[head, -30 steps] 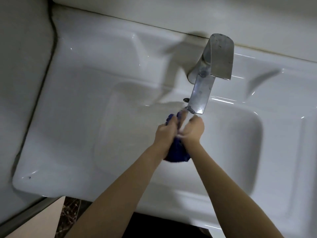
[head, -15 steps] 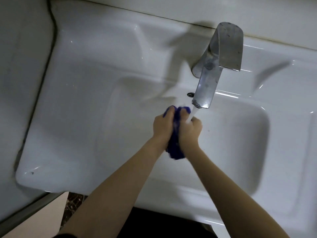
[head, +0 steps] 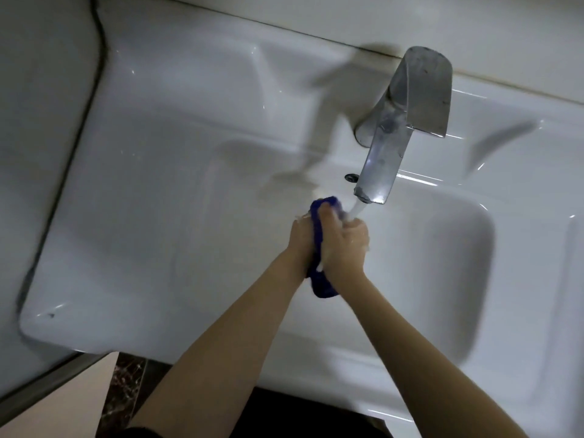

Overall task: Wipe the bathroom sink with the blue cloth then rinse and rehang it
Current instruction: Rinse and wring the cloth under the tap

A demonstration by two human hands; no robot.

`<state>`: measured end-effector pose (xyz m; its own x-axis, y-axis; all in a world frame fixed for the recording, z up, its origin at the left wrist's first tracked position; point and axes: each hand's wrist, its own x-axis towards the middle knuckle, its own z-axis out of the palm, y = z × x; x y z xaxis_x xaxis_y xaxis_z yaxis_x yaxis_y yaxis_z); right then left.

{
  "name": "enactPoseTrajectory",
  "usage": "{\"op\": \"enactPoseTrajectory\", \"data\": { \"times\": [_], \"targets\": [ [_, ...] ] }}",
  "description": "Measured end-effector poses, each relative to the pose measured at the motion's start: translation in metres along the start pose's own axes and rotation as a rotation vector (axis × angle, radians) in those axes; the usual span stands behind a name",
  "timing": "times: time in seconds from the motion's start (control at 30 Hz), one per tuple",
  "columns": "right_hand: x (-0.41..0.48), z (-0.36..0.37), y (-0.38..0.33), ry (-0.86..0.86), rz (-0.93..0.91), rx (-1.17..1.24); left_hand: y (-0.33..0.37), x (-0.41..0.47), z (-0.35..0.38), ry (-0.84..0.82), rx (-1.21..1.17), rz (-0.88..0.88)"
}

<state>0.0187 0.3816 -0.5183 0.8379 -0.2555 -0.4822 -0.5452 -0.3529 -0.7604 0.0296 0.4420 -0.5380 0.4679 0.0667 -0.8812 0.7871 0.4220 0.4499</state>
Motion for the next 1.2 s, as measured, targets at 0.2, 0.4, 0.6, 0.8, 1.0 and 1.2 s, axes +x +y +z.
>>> {"op": "enactPoseTrajectory", "data": {
  "times": [0.2,0.4,0.6,0.8,1.0,1.2],
  "targets": [
    [0.038,-0.016,0.013,0.083,0.093,0.017,-0.021,-0.014,0.0,0.026,0.15,-0.015],
    [-0.012,0.005,0.015,-0.064,-0.15,-0.108,-0.015,-0.004,-0.011,-0.06,-0.078,-0.093],
    [0.035,-0.011,0.027,0.062,0.074,-0.054,-0.028,-0.009,-0.008,0.006,0.062,-0.068],
    [0.003,0.001,0.013,-0.094,-0.176,-0.201,-0.024,0.005,-0.008,-0.026,-0.16,-0.068],
    [0.031,-0.015,0.029,0.088,0.09,0.032,-0.021,-0.001,0.001,0.007,0.039,-0.057],
    [0.009,-0.002,0.018,-0.031,-0.044,-0.141,-0.036,0.01,-0.01,-0.02,-0.127,-0.13]
  ]
}}
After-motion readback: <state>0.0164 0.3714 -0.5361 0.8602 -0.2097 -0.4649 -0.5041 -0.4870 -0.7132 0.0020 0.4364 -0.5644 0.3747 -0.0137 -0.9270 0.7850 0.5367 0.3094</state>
